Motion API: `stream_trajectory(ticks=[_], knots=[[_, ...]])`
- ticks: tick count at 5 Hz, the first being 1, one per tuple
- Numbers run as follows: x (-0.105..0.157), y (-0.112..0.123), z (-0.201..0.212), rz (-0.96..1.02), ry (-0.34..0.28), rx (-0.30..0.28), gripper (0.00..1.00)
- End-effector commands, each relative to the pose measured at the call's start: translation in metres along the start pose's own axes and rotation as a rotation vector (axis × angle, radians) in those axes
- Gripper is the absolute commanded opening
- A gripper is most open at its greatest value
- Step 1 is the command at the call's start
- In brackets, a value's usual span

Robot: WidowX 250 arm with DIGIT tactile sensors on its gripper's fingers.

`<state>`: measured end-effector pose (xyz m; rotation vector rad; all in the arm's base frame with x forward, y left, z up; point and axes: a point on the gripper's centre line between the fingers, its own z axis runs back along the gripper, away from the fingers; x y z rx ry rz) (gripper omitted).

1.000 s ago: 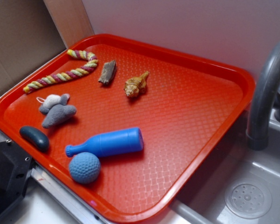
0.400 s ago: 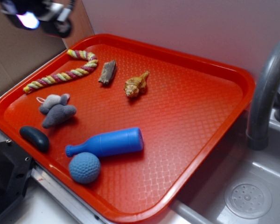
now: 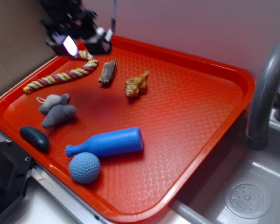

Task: Grab the wood chip.

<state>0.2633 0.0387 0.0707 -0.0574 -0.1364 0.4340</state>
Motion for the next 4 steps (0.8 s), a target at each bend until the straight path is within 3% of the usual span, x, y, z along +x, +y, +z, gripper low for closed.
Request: stream_trajectory(ticks=[1, 2, 3, 4], knots=[[0.043, 0.015, -0.023, -0.013, -0.070, 0.131, 1.00], [0.048, 0.017, -0.032, -0.005, -0.052, 0.153, 1.00], [0.041, 0.014, -0.047, 0.008, -0.010, 0.172, 1.00], [0.029, 0.002, -0.051, -0.028, -0.007, 0.199, 1.00]])
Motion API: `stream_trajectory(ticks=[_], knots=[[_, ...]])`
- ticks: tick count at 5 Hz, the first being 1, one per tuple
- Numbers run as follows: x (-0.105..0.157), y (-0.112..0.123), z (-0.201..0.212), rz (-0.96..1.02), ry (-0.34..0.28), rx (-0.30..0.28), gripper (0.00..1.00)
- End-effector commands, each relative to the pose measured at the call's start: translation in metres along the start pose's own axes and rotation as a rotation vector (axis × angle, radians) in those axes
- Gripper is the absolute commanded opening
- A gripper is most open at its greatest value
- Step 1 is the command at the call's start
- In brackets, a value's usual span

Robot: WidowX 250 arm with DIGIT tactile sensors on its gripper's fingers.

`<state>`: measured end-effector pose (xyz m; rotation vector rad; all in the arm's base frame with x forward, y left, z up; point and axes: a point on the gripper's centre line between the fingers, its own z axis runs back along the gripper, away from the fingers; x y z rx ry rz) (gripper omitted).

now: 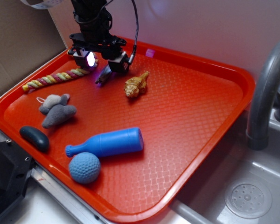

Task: Grab the wood chip.

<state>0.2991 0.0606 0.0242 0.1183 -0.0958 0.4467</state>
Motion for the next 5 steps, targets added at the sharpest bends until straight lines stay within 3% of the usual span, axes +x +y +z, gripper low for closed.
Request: stream_trajectory(ticks=[1, 4, 5], knots=[[-0.016, -0.015, 0.002, -0.075, -0.018, 0.024, 1.00], [-0.037, -0.026, -0.005, -0.151, 0.003, 0.061, 1.00], [-0.039, -0.023, -0.011, -0.156, 0.036, 0.071, 1.00]])
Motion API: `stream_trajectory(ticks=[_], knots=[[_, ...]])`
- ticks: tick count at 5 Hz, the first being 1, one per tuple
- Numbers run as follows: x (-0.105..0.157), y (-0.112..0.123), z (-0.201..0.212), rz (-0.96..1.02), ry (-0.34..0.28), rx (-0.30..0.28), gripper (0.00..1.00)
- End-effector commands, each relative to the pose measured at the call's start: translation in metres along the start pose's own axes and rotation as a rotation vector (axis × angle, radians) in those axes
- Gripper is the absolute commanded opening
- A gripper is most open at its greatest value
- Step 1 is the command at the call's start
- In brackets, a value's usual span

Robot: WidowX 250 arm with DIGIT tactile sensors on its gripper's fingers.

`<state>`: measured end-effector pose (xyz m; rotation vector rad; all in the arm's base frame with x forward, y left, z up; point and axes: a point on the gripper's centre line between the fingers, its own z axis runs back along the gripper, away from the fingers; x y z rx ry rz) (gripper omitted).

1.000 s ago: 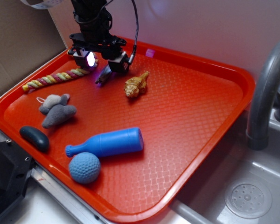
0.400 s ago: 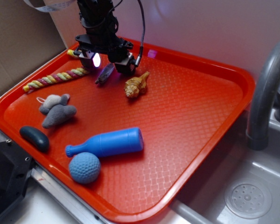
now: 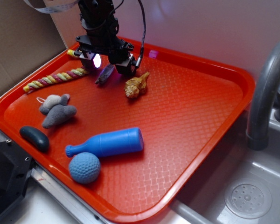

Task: Grab the wood chip.

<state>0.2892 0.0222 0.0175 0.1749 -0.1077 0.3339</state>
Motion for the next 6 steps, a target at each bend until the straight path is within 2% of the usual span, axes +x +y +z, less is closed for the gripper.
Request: stream_trajectory(ticks=[1, 3, 6], knots=[[-0.0136, 0.0095, -0.0228, -0.036, 0.120, 0.025, 0.00], [-0.0172, 0.0043, -0.0308, -0.068, 0.130, 0.057, 0.00], [-0.0163, 0.0050, -0.0307, -0.072, 0.125, 0.061, 0.00]])
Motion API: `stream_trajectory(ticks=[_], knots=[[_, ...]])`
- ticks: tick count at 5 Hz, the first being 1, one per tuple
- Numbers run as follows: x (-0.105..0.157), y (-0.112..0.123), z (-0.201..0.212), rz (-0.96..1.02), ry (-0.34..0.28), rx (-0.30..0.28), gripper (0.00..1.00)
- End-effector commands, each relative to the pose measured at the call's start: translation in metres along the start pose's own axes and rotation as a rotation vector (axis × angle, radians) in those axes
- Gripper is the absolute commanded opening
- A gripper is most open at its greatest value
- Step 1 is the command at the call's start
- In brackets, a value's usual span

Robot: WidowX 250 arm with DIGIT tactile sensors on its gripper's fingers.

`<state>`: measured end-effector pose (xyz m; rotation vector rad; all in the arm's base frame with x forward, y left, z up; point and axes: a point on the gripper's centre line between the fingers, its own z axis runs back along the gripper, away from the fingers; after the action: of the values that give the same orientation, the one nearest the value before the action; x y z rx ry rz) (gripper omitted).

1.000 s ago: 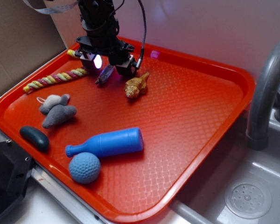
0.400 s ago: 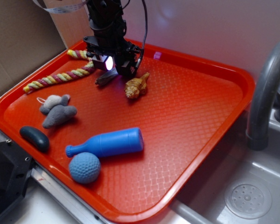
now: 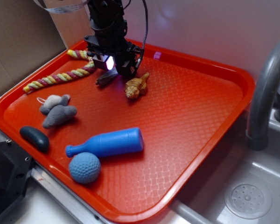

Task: Grab the wood chip.

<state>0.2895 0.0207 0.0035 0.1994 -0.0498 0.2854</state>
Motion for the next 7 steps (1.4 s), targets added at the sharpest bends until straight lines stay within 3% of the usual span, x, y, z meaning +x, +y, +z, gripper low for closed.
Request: stream_trajectory(ticks=[1, 2, 3, 4, 5, 6, 7], knots=[[-0.009, 0.015, -0.004, -0.033, 0.077, 0.050, 0.00], [-0.002, 0.023, 0.044, 0.002, 0.074, -0.012, 0.00], [-0.004, 0.018, 0.094, 0.070, 0.046, -0.146, 0.00], [-0.016, 0.032, 0.144, 0.111, 0.027, -0.185, 0.00], [-0.026, 0.055, 0.190, 0.086, 0.001, -0.287, 0.00], [-0.029, 0.066, 0.239, 0.053, -0.013, -0.290, 0.00], [-0.040, 0.071, 0.228, -0.022, -0.035, -0.289, 1.00]])
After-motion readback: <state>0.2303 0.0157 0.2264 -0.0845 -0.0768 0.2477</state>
